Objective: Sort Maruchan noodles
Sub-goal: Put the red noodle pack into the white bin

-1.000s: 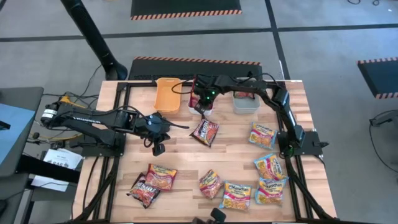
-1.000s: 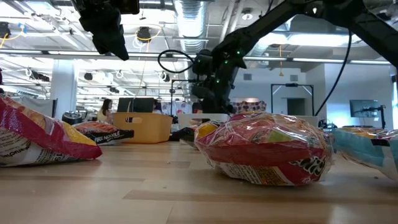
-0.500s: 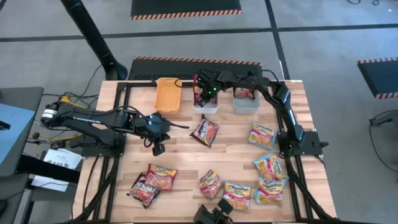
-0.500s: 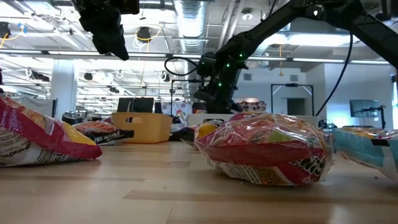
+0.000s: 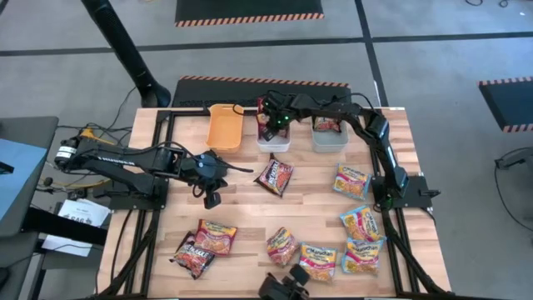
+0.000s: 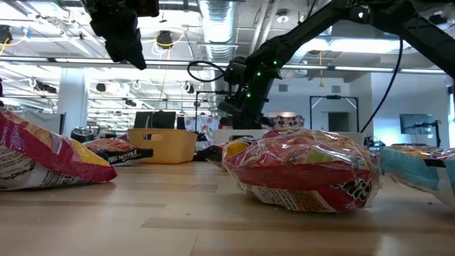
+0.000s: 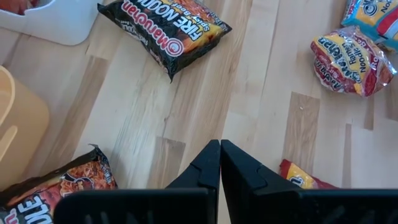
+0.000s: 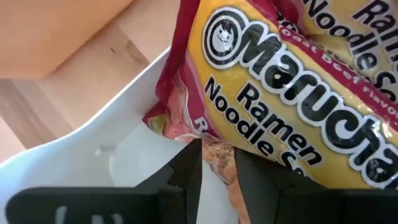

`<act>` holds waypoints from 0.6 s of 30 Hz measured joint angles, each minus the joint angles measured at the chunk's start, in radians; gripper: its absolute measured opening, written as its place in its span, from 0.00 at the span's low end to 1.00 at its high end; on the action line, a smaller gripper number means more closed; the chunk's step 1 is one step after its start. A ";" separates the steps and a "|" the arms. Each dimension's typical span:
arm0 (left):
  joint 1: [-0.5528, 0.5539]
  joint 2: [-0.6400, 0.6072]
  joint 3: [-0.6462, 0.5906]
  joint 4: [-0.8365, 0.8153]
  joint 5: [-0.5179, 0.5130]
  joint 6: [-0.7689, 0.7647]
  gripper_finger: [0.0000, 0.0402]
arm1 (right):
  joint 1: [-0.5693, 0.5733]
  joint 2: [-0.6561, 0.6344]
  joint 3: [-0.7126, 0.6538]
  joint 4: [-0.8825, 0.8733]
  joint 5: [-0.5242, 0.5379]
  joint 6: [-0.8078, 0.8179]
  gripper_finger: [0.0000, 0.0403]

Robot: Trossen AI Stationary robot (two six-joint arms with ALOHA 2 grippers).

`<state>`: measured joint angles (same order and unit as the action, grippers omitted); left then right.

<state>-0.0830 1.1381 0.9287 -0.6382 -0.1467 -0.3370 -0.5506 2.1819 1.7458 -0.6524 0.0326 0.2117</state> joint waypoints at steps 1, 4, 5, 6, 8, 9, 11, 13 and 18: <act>0.000 0.000 0.000 -0.001 0.000 0.000 0.00 | 0.000 -0.001 0.001 -0.009 0.000 0.000 0.31; 0.000 0.000 0.000 -0.001 0.000 0.000 0.00 | 0.000 -0.002 0.002 -0.027 0.000 -0.003 0.31; 0.000 0.000 0.000 -0.001 0.000 0.000 0.00 | 0.000 -0.002 0.002 -0.029 0.000 -0.003 0.31; 0.000 0.000 0.000 -0.001 0.000 0.000 0.00 | 0.000 -0.002 0.002 -0.031 0.000 -0.003 0.31; 0.000 0.000 0.000 -0.001 0.000 0.000 0.00 | 0.000 -0.003 0.002 -0.037 0.000 -0.003 0.31; 0.000 0.000 0.000 -0.001 0.000 0.000 0.00 | 0.000 -0.003 0.003 -0.042 0.000 -0.003 0.31; 0.000 0.000 0.000 -0.001 0.000 0.000 0.00 | 0.000 -0.003 0.003 -0.051 0.000 -0.003 0.31; 0.000 0.000 0.000 -0.001 0.000 0.000 0.00 | 0.000 -0.004 0.003 -0.065 0.000 -0.003 0.31; 0.000 0.000 0.000 0.000 0.000 0.000 0.00 | -0.001 -0.004 0.034 -0.147 0.000 -0.018 0.31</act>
<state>-0.0833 1.1379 0.9287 -0.6384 -0.1463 -0.3370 -0.5517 2.1780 1.7803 -0.7996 0.0330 0.1936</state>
